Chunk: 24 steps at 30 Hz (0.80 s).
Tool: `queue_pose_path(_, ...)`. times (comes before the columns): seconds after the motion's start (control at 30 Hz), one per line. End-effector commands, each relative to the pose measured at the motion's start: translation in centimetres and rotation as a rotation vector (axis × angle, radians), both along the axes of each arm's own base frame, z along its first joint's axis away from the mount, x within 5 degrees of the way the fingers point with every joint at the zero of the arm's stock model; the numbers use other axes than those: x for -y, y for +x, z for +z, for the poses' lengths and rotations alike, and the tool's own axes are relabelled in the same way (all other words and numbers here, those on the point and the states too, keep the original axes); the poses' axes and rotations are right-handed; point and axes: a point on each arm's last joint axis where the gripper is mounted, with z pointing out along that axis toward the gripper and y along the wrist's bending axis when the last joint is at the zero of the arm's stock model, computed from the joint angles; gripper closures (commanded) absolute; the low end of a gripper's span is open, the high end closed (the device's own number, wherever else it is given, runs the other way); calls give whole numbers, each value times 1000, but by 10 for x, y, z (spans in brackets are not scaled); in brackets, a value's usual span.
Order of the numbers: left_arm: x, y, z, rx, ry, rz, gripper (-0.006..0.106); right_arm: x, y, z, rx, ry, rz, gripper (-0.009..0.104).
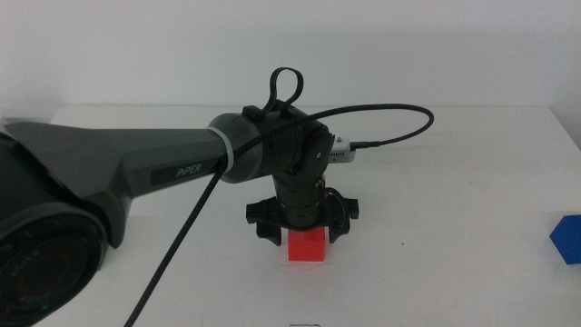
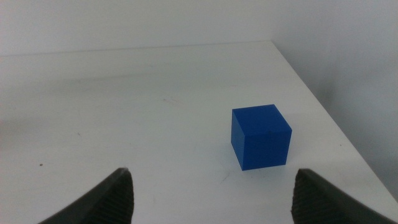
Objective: Stack red cubes first, then green, then blue cubes in a specific spot.
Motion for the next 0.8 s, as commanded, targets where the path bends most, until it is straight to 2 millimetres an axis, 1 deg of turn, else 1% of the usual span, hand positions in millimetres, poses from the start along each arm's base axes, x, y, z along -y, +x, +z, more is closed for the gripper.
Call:
queue_pose_path(0.0,3,-1,37,84,-76,-3,7,0,0,14,107,-28,7,30)
queue_pose_path(0.17,-3,-4,57,109,-80,2,7,0,0,14,107,-28,7,30)
queue_pose_path(0.3,-11,-11,74,100,-59,23,7,0,0,14,107,-28,7,30)
queue_pose_path(0.37,-16,-15,87,122,-53,17,7,0,0,14,107,-28,7,30)
queue_pose_path(0.5,-32,-27,124,194,-40,-10,7,0,0,14,107,-28,7,30)
queue_pose_path(0.53,-37,-30,131,201,-18,-10,7,0,0,14,107,-28,7,30)
queue_pose_path(0.6,-55,-37,148,200,19,16,7,0,0,14,107,-28,7,30)
queue_pose_path(0.63,-63,-39,153,193,34,28,7,0,0,14,107,-28,7,30)
queue_pose_path(0.7,-86,-46,163,181,71,48,7,0,0,14,107,-28,7,30)
queue_pose_path(0.77,-110,-51,166,168,99,59,7,0,0,14,107,-28,7,30)
